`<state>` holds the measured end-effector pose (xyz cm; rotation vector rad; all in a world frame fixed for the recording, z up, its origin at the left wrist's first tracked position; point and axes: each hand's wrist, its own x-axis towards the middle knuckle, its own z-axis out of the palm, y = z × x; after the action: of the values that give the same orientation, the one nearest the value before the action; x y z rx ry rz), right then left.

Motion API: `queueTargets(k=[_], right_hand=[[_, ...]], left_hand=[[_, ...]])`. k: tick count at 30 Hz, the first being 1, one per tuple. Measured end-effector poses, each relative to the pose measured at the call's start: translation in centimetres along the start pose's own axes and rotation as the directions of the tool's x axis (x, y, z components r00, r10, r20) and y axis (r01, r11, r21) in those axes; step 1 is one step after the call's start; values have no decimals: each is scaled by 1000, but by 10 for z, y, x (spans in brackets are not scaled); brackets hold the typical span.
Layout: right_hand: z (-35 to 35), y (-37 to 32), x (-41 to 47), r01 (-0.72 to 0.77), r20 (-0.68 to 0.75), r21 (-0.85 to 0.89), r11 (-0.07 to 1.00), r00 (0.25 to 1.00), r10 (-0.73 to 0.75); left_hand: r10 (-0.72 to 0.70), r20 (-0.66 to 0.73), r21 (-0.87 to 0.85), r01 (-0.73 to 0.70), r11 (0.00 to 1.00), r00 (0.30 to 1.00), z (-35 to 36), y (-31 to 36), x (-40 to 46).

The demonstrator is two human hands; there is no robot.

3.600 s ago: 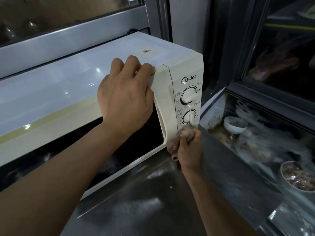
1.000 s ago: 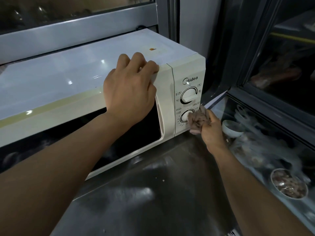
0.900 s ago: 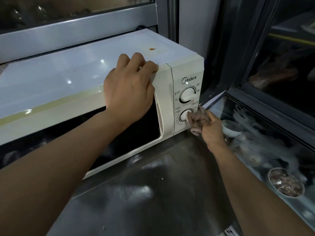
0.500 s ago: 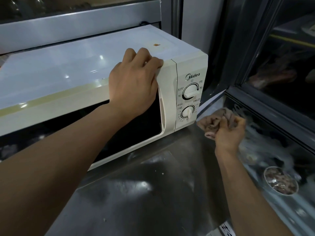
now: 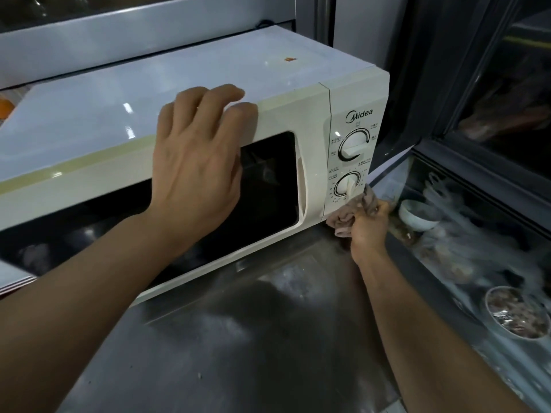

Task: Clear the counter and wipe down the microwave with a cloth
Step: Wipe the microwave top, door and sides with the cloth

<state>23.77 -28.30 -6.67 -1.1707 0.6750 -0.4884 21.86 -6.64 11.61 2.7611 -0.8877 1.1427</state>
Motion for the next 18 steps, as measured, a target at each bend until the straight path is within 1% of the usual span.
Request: queueTargets(k=[2,4,6,8,10,12,14,18], right_hand=[[12,-1,-12,12,-63,19,1000,998,-11],[29,1,-33,48,-62,42,998,997,-45],[47,12,-62,20,-58,25,999,998,-19],[61,25,-93,-17,-1,71,997,1000,17],[70,35,-116,-14,71,106,994,997,7],[75,39,-119,-29,88,107,994,996,20],[74,36,-108,-51,43,84,995,998,48],[66,30,-85,-36,-85,14,999,996,37]], left_hand=[[-36,5,17,36,999,999,-4,-7,-8],[-76,14,26,75,997,997,-8,-14,-12],[-94,27,28,93,995,995,-11,-17,-16],[-101,34,28,100,995,994,-12,-19,-18],[-111,38,18,110,994,993,-14,-20,-20],[-114,40,1,114,993,993,-14,-20,-20],[-119,35,-12,119,993,992,-14,-21,-19],[-169,12,-48,169,984,986,-14,-20,-18]])
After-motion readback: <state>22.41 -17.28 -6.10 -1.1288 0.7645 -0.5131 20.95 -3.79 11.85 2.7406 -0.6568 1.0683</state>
